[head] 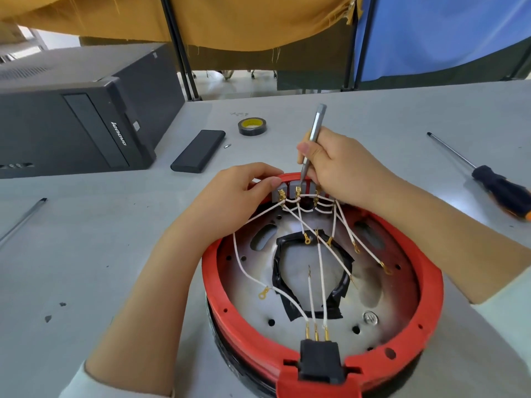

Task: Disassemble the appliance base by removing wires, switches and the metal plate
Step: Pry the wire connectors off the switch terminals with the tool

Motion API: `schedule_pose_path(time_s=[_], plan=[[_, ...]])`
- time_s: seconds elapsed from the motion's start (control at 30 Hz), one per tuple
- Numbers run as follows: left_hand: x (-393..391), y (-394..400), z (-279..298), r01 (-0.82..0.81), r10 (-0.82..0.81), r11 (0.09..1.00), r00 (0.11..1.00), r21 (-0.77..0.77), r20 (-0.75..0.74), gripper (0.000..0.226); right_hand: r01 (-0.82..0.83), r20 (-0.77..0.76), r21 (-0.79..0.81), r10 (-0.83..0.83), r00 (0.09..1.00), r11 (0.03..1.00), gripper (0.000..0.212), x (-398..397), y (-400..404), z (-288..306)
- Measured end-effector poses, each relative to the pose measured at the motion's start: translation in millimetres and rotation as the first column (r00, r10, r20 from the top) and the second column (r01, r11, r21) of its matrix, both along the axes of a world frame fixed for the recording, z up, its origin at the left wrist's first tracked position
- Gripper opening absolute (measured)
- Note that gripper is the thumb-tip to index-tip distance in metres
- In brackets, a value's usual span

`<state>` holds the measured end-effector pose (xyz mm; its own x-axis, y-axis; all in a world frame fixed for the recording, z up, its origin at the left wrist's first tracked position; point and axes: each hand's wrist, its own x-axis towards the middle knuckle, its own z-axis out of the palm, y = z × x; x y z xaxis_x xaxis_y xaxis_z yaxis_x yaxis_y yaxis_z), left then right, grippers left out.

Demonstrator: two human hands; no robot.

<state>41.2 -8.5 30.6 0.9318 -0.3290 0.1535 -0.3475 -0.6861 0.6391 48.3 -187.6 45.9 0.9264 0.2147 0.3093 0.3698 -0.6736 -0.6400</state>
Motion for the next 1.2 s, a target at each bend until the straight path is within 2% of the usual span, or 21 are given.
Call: schedule_pose_path(time_s=[0.2,0.33,0.47,0.6,0.83,1.0,1.2], plan=[[-2.4,-1.0,4.7,-0.003,0.004,0.999,1.000,0.051,-0.013,0.022,0.067,-0.170,0.079,-0.053,0.984,0.995,0.029,8.8,2.7,5.8],[-7.3,2.1,8.0,0.016,-0.011,0.998,0.997,0.059,-0.081,0.018,0.086,-0.135,0.090,-0.073,0.988,0.992,0.029,-1.8,4.6,1.8],[-15.5,12.5,13.2,0.024,-0.010,0.996,0.987,0.086,-0.159,0.014,0.014,-0.189,0.285,0.042,0.981,0.958,0.028,-16.7,8.7,1.4],[-14.5,9.8,18.8,0.038,-0.018,0.993,0.982,0.108,-0.186,0.026,-0.106,-0.272,0.300,0.191,0.943,0.948,0.027,-20.8,7.1,10.3],[-4.9,-5.3,7.3,0.171,-0.161,0.985,0.955,0.019,-0.249,0.038,-0.223,-0.048,0.325,0.251,0.967,0.919,0.023,-20.6,-3.7,-2.9],[0.3,-2.5,2.9,0.214,-0.214,0.976,0.947,-0.028,-0.240,0.037,-0.295,0.012,0.164,0.297,0.955,0.941,0.022,-22.1,-4.5,-5.4],[-0.9,-2.0,1.3,0.192,-0.200,0.980,0.951,-0.054,-0.237,0.035,-0.303,0.055,0.085,0.300,0.952,0.949,0.019,-24.9,-4.7,-5.0]])
